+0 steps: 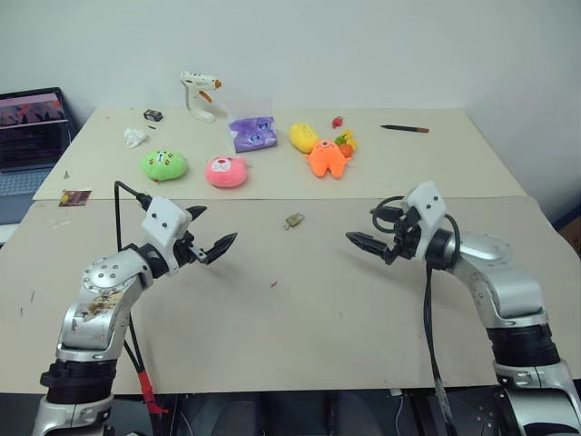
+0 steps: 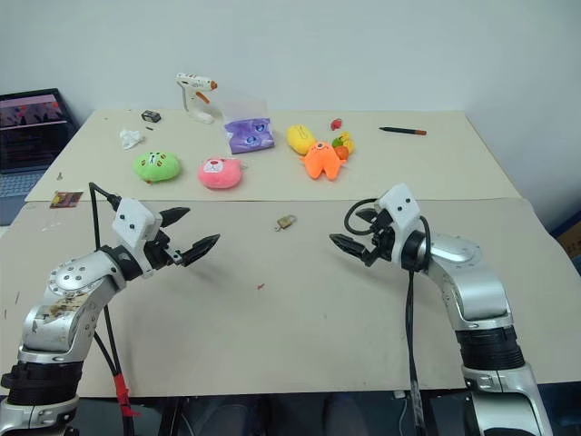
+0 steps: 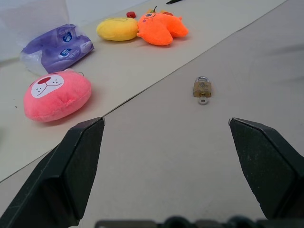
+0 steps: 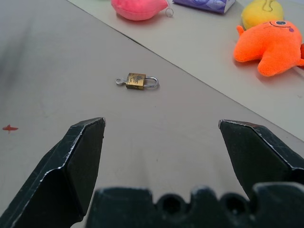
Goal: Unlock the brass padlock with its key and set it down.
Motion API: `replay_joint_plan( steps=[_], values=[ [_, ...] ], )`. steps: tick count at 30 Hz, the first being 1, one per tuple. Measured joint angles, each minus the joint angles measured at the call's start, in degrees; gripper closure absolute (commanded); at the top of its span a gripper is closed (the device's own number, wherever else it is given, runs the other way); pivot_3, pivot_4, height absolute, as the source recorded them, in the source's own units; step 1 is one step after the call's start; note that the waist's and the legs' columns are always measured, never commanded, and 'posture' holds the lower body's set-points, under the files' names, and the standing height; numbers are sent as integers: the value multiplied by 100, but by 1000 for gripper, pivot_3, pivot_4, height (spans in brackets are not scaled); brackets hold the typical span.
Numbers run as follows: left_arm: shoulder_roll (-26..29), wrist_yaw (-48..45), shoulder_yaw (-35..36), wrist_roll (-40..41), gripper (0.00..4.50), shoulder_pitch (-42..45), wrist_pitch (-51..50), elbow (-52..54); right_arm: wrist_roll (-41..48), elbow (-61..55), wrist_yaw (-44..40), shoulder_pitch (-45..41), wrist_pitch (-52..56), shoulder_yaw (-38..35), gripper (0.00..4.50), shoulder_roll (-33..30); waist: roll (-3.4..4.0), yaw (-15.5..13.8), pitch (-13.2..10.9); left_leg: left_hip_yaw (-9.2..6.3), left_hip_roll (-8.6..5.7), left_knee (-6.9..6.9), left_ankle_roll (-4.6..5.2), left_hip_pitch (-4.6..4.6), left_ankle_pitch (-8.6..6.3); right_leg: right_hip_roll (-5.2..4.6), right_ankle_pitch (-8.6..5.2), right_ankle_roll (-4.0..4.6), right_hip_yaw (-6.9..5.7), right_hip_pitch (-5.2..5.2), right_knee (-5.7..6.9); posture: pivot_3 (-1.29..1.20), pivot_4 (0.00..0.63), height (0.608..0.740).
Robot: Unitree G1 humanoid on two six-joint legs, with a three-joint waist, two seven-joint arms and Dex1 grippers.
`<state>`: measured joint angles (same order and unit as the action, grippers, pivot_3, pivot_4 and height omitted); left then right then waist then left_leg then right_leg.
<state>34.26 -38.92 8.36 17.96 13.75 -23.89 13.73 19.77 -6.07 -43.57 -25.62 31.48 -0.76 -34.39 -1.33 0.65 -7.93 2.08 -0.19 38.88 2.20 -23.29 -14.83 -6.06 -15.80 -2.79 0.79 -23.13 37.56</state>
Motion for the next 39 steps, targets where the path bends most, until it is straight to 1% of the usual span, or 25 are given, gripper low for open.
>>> replay_joint_plan(
  steps=[7, 8, 10, 11, 14, 16, 18, 20, 23, 26, 29, 35, 39],
  values=[
    [-18, -90, 3, 106, 21, 44, 6, -81, 0, -4, 8, 0, 0, -2, 0, -5, 0, 0, 0, 0, 0, 0, 0, 1, 0, 0, 0, 0, 0, 0, -1, 0, 150, 738],
    [-80, -80, 5, 161, 21, 147, -19, -152, 0, -15, 32, 5, 3, -14, 0, -8, 0, -1, 0, 0, 0, 2, 0, 0, 0, 0, 0, 0, 0, 0, -1, 0, 150, 738],
    [-391, -6, 27, 392, 21, 469, -143, -280, 7, -102, 139, 8, 27, -37, 0, -1, 0, -45, 0, -1, -1, 5, 0, 0, 0, -1, 1, -1, -3, 2, -1, 0, 150, 738],
    [-450, -4, -27, 402, 21, 563, -144, -352, 12, -180, 187, 18, 44, -50, 0, 4, 0, -50, 0, -1, -2, 4, 0, 0, 0, -1, 1, -2, -2, 3, 1, 0, 150, 738],
    [-565, -54, -556, 110, 21, 809, 12, -714, 71, -499, 375, 158, 152, -174, 0, 30, 0, -81, 0, 0, -5, 3, 0, -1, 0, 2, 1, -2, -2, 4, 4, 0, 150, 738],
    [-1021, -20, -847, -35, 21, 1146, 112, -1307, 89, -716, 542, 372, 259, -309, 0, 44, -1, -139, 0, -2, -10, 9, 1, -9, 0, 0, 2, -4, -7, 4, 3, 0, 150, 738],
    [-1473, 59, -1187, -301, 21, 1734, 343, -2229, 139, -1005, 731, 624, 366, -420, 0, 107, -6, -189, -2, -10, -20, 20, 2, -19, 0, 0, 6, -11, -14, 1, 0, 0, 150, 738],
    [-1780, 69, -1391, -514, 21, 2352, 659, -3134, 188, -1284, 905, 857, 443, -507, 0, 138, -7, -180, -3, -9, -26, 24, 5, -23, -1, 0, 8, -14, -10, 0, 0, 0, 150, 738],
    [-2046, 75, -1477, -828, 21, 3176, 1199, -4544, 246, -1626, 1146, 1159, 576, -716, 0, 170, -8, -120, -4, -8, -31, 24, 8, -23, -2, 0, 8, -15, -6, -1, -5, 0, 150, 738],
    [-2262, 25, -1504, -1020, 21, 3770, 1615, -5738, 296, -1887, 1367, 1441, 679, -921, 0, 205, -10, -98, -4, -7, -34, 23, 11, -25, -4, 2, 8, -16, -7, -3, -10, 0, 150, 738],
    [-2351, -113, -1517, -1178, 21, 4117, 1935, -6634, 343, -2180, 1556, 1640, 793, -982, 0, 249, -11, -61, -5, -7, -34, 22, 12, -25, -4, 2, 7, -16, -7, -3, -9, 0, 150, 738],
    [-2365, -348, -1555, -1466, 21, 4302, 2252, -7541, 409, -2466, 1789, 1786, 894, -1100, 0, 270, -11, -65, -5, -7, -35, 24, 12, -24, -4, 1, 8, -19, -7, 0, -8, 0, 150, 738],
    [-2399, -587, -1581, -1631, 21, 4399, 2379, -7789, 418, -2494, 1873, 1800, 921, -1112, 0, 270, -11, -73, -5, -8, -35, 24, 12, -23, -4, 1, 8, -19, -8, 1, -7, 0, 150, 738]
  ],
)
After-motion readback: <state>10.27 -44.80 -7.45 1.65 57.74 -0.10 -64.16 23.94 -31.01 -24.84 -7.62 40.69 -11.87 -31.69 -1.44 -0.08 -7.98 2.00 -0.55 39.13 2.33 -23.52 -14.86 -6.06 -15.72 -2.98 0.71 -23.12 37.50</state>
